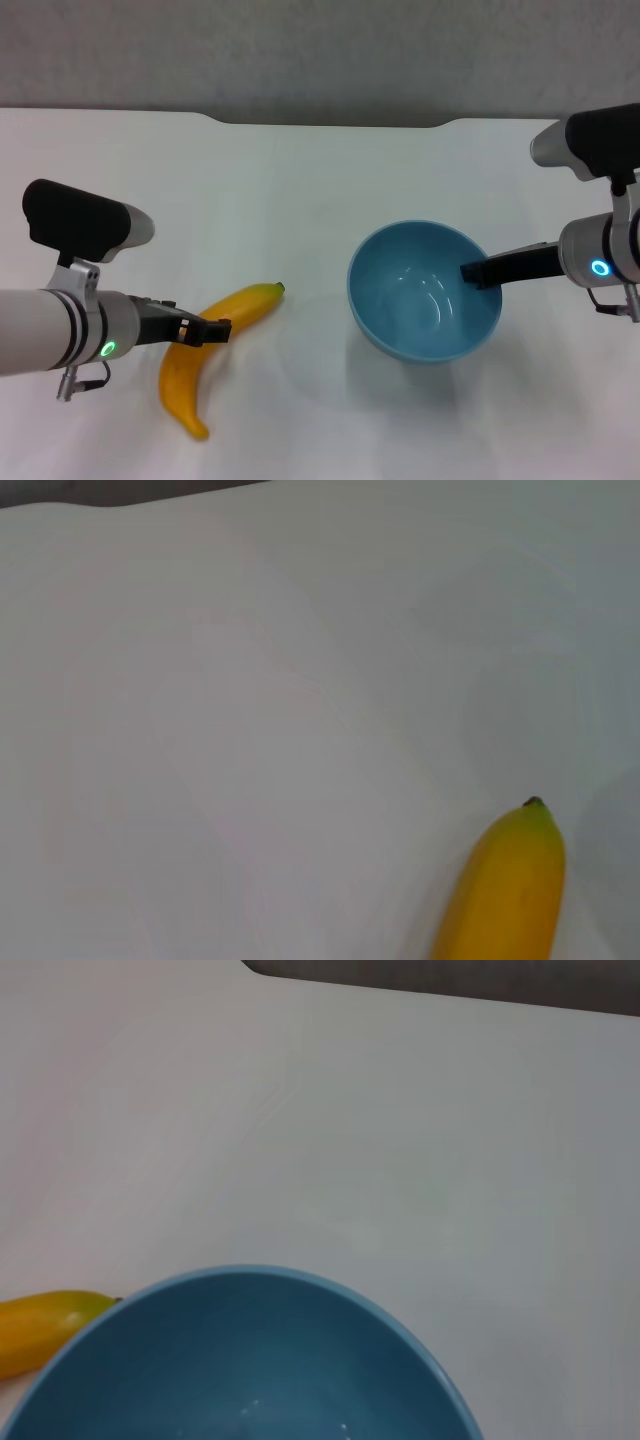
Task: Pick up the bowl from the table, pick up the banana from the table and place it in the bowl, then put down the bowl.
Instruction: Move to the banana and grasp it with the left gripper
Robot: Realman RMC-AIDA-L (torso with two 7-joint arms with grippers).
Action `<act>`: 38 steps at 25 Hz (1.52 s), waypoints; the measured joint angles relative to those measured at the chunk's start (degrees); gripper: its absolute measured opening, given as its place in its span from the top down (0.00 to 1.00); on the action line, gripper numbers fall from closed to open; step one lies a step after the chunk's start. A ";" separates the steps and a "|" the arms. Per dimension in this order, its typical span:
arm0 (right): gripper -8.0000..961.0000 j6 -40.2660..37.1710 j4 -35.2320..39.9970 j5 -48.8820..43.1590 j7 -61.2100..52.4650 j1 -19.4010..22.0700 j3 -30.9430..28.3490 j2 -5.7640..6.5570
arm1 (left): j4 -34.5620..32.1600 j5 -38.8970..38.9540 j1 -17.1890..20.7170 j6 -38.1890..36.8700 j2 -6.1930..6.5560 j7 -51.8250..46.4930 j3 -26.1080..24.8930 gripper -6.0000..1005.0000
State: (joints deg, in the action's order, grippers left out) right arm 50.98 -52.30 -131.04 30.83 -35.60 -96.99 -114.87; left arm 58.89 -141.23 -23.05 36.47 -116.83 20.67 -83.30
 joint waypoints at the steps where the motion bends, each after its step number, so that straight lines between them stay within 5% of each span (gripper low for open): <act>1: 0.94 0.14 -0.13 0.00 0.01 -0.01 -0.04 0.00 | 0.00 0.00 0.00 0.00 0.00 0.00 0.00 0.12; 38: 0.92 -0.17 -2.11 1.21 0.44 1.44 0.05 -0.09 | -4.85 -0.70 -1.24 -0.03 0.26 0.10 -0.72 0.13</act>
State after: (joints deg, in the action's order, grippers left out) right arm 50.81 -54.42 -129.83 31.27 -34.17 -96.94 -114.96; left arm 54.03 -141.93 -24.29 36.44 -116.57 20.77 -84.02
